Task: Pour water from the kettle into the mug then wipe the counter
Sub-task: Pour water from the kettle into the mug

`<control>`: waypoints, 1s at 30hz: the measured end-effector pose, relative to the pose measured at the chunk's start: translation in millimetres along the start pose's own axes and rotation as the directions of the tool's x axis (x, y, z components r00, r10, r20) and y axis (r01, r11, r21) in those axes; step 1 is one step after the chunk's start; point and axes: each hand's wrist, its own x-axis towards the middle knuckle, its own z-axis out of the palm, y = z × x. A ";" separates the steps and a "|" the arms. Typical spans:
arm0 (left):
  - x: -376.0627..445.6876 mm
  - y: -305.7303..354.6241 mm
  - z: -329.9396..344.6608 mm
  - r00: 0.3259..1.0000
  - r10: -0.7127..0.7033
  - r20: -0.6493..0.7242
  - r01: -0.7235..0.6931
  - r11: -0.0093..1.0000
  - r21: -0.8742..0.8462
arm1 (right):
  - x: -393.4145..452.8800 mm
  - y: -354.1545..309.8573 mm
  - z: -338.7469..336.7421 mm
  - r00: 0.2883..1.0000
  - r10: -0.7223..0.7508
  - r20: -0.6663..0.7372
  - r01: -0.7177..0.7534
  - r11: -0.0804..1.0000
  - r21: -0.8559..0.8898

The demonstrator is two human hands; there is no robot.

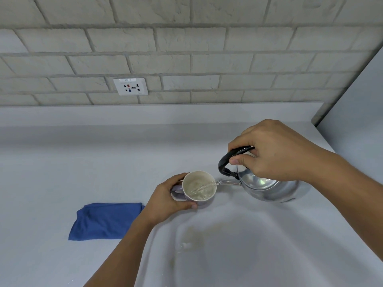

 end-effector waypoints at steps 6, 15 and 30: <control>-0.2 -0.4 0.4 1.000 0.003 -0.001 -0.003 1.000 0.006 | -0.8 1.2 -0.2 1.000 0.008 -0.002 -0.007 1.000 0.016; -0.1 1.0 0.8 1.000 0.013 -0.006 -0.013 1.000 0.010 | -1.5 1.5 -0.1 1.000 -0.023 -0.003 0.023 1.000 0.008; -0.6 0.7 0.5 1.000 0.003 -0.003 -0.003 0.999 0.034 | 1.3 -0.8 -4.3 0.997 -0.071 -0.012 0.070 0.996 -0.053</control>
